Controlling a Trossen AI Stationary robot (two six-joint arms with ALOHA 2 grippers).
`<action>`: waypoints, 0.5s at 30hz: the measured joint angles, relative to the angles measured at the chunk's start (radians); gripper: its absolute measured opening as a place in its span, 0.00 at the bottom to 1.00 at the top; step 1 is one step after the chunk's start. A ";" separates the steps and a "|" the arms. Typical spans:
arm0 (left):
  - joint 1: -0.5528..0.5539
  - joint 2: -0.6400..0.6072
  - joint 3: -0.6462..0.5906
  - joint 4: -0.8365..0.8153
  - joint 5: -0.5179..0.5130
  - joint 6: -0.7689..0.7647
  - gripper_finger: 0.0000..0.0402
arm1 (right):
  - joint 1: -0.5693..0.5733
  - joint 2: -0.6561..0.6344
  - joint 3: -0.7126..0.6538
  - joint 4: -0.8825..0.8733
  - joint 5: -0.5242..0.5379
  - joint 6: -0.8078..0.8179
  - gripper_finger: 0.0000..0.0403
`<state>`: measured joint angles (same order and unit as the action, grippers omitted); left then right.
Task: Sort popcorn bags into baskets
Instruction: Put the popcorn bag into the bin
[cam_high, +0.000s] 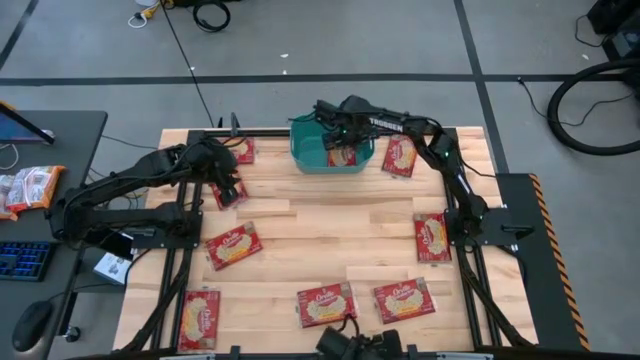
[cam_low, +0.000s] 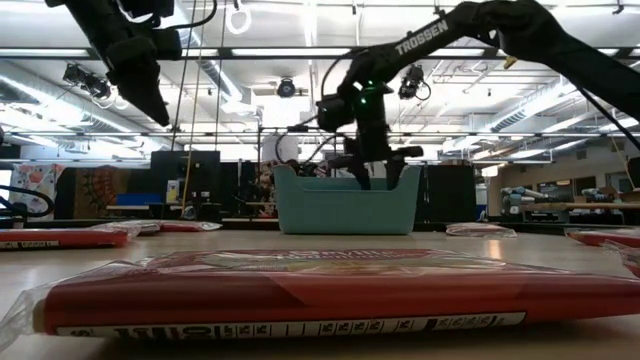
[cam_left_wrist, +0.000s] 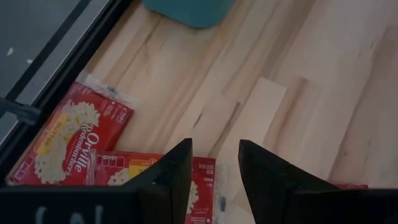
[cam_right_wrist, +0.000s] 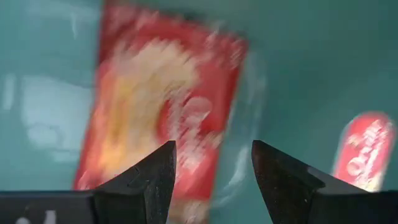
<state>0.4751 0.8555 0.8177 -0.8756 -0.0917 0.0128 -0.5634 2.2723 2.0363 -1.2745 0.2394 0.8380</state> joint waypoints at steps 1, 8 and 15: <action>0.000 0.000 0.000 0.000 0.000 -0.002 0.34 | -0.008 0.000 -0.007 0.007 -0.001 0.000 0.53; 0.000 0.000 0.000 -0.005 0.000 -0.002 0.34 | -0.012 0.001 -0.070 0.095 -0.058 -0.022 0.51; 0.000 0.000 0.000 -0.005 0.000 -0.002 0.34 | 0.018 0.000 -0.144 0.184 -0.086 -0.031 0.50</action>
<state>0.4748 0.8555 0.8177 -0.8810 -0.0917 0.0113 -0.5456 2.2726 1.8922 -1.0906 0.1530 0.8069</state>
